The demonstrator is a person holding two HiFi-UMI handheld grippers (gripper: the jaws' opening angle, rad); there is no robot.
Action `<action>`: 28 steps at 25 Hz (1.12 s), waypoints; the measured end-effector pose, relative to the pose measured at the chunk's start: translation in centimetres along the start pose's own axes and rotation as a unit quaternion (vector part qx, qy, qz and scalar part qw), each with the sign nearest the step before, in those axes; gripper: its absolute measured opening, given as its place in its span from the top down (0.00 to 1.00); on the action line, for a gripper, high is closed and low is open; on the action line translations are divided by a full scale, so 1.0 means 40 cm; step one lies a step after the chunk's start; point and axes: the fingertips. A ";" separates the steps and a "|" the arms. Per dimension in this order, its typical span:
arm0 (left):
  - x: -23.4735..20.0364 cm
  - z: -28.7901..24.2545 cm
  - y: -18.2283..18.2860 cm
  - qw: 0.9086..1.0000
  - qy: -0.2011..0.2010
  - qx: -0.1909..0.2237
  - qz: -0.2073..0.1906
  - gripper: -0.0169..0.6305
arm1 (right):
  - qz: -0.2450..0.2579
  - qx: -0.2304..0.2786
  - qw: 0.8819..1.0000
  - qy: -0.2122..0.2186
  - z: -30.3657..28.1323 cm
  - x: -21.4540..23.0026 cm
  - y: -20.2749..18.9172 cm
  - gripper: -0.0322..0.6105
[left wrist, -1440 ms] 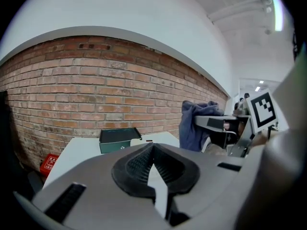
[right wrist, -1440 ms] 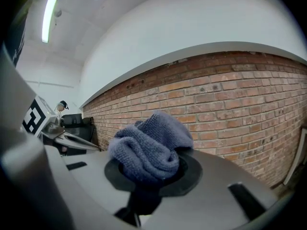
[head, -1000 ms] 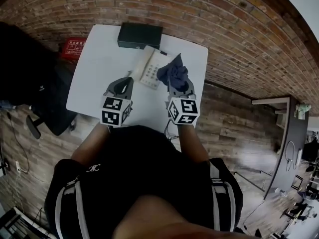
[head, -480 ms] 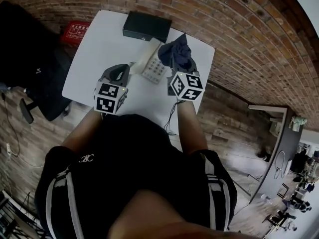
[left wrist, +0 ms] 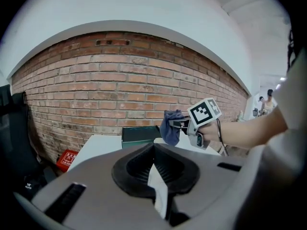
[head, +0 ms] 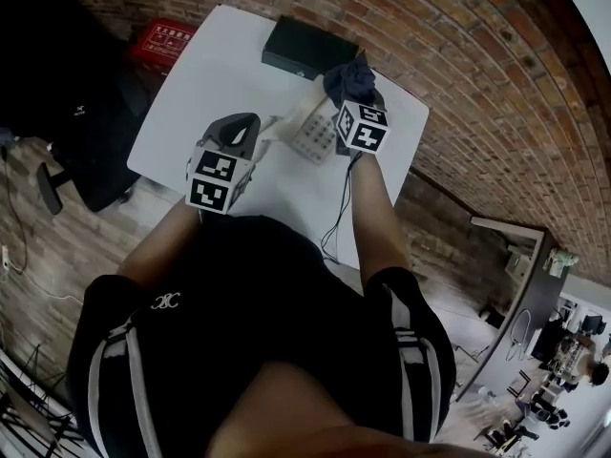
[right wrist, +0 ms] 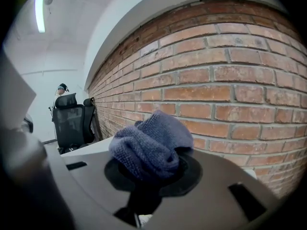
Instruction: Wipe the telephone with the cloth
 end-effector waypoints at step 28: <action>-0.096 -0.012 -0.101 0.999 0.020 -0.045 0.024 0.98 | 0.021 -0.062 0.998 0.011 -0.086 -0.085 -0.236 0.85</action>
Point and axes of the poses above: the fingertips, and each gripper's own axes: z backward along the fingers, x to its right, y out of its top, and after that the axes turned 12 degrees about -z, right-handed
